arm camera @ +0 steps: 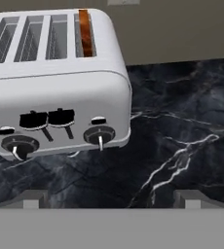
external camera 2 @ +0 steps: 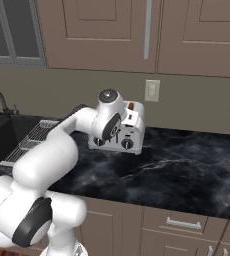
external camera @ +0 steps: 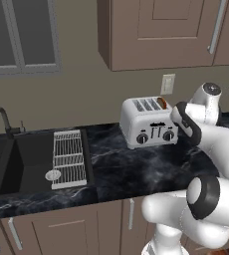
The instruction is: Start the toaster. Once the lever pops up, take the bread to the plate on the dining counter.
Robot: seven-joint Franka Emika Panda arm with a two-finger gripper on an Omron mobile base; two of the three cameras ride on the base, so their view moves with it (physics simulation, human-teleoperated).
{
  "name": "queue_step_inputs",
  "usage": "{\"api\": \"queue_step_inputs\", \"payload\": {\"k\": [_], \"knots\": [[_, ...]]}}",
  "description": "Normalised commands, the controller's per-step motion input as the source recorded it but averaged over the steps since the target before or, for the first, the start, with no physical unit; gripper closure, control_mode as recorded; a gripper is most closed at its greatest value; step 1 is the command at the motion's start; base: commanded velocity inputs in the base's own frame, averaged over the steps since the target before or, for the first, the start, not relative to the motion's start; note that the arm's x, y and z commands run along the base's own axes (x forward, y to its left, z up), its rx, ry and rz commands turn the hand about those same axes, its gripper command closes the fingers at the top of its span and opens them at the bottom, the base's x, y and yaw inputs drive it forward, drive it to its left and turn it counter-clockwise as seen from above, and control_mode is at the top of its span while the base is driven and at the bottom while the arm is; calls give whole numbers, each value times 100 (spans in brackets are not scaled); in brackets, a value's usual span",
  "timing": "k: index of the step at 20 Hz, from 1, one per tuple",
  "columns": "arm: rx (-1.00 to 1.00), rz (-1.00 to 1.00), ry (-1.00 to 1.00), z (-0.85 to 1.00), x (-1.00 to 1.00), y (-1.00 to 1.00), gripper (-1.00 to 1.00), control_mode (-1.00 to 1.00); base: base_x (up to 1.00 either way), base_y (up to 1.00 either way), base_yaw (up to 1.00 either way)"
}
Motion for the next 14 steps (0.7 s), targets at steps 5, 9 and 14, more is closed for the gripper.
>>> {"api": "queue_step_inputs", "payload": {"k": [5, 9, 14], "knots": [[0, -2, 0, 0, 9, 0, -100, -100, 0, 0, 0], [-1, 1, 0, -1, 12, 0, -100, -100, 0, 0, 0], [0, 10, 0, -1, 9, 2, -100, -100, 0, 0, 0]]}}
